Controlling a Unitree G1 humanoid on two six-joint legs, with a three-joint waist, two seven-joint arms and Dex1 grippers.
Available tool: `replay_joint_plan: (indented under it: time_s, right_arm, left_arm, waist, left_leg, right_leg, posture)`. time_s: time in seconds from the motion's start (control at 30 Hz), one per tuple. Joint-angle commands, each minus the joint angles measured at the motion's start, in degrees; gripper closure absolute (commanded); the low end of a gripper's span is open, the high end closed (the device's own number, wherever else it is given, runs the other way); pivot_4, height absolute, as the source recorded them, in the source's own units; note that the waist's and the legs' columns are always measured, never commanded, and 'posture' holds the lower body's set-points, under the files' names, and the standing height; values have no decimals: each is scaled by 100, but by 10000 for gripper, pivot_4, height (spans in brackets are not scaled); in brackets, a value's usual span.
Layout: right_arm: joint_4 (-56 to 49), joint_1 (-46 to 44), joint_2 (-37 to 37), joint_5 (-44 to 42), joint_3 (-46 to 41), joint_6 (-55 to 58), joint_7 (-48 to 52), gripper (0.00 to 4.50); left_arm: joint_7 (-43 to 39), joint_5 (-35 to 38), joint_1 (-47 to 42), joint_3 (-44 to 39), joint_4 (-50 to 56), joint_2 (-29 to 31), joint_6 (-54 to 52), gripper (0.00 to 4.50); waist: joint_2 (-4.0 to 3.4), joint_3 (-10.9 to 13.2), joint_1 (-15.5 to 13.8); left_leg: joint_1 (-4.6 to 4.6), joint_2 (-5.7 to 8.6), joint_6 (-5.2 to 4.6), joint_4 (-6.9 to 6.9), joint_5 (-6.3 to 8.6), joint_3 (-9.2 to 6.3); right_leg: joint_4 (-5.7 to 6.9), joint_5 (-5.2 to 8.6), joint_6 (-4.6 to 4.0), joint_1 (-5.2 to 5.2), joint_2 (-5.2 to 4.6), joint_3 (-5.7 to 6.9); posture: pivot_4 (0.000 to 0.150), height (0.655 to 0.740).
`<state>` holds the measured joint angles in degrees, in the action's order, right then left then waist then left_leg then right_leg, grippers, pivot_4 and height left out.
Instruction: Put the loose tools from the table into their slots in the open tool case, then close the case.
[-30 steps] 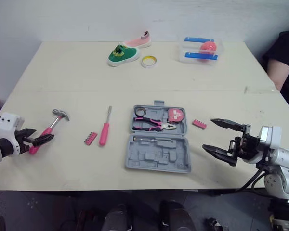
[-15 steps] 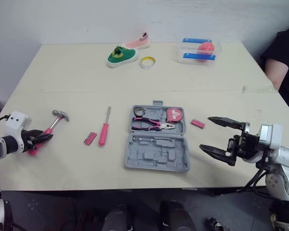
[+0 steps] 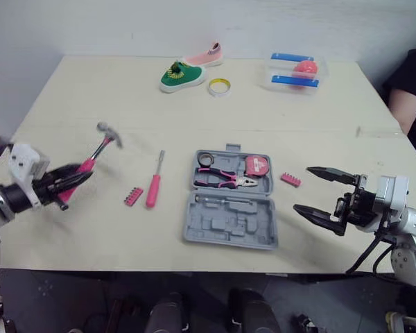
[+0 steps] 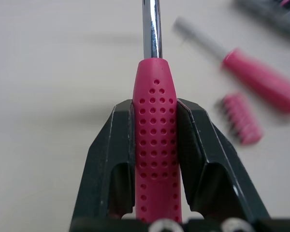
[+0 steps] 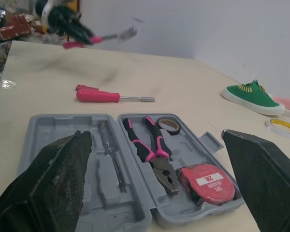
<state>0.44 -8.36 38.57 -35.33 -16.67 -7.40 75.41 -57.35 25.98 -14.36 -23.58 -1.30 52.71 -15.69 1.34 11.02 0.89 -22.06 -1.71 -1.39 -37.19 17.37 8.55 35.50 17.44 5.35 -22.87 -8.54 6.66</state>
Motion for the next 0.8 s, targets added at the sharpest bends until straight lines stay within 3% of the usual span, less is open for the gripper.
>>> replay_joint_plan:
  time_s: [0.03,0.2,0.33,0.47,0.8]
  right_arm:
    - [56,-29,201,-36,-198,-93,165,0]
    - [67,-71,382,-38,-214,-8,176,0]
    - [-92,137,582,-77,-382,204,15,0]
    - [-243,353,596,-65,-396,325,-30,0]
    - [-164,810,555,-96,-578,208,95,0]
  left_arm:
    - [-113,163,-170,390,967,98,-206,39681]
    - [-267,-165,-651,1551,1502,87,-515,39681]
    - [-298,-662,-1774,3051,1714,-503,-941,39681]
    - [-330,-1121,-2506,3996,1533,-1117,-1196,39681]
    - [-442,-2041,-3261,5273,1036,-1918,-1629,39681]
  waist:
    - [-23,9,-1]
    - [-31,15,2]
    - [-30,19,-85]
    - [-30,19,-148]
    - [-32,21,-105]
  left_leg:
    - [-2,0,-7,2,-3,0]
    - [-8,-7,-34,-3,-24,7]
    - [-10,-4,-43,-22,-31,6]
    - [-15,-1,-54,-47,-34,2]
    - [-21,-9,-58,-77,-37,-6]
  right_leg:
    - [3,0,0,1,4,5]
    - [11,0,1,2,33,19]
    - [9,-3,6,1,55,21]
    - [12,-11,20,10,58,6]
    - [22,-11,19,11,74,-1]
  posture:
    - [1500,7400]
    - [1500,7400]
    - [1500,7400]
    - [1500,7400]
    - [1500,7400]
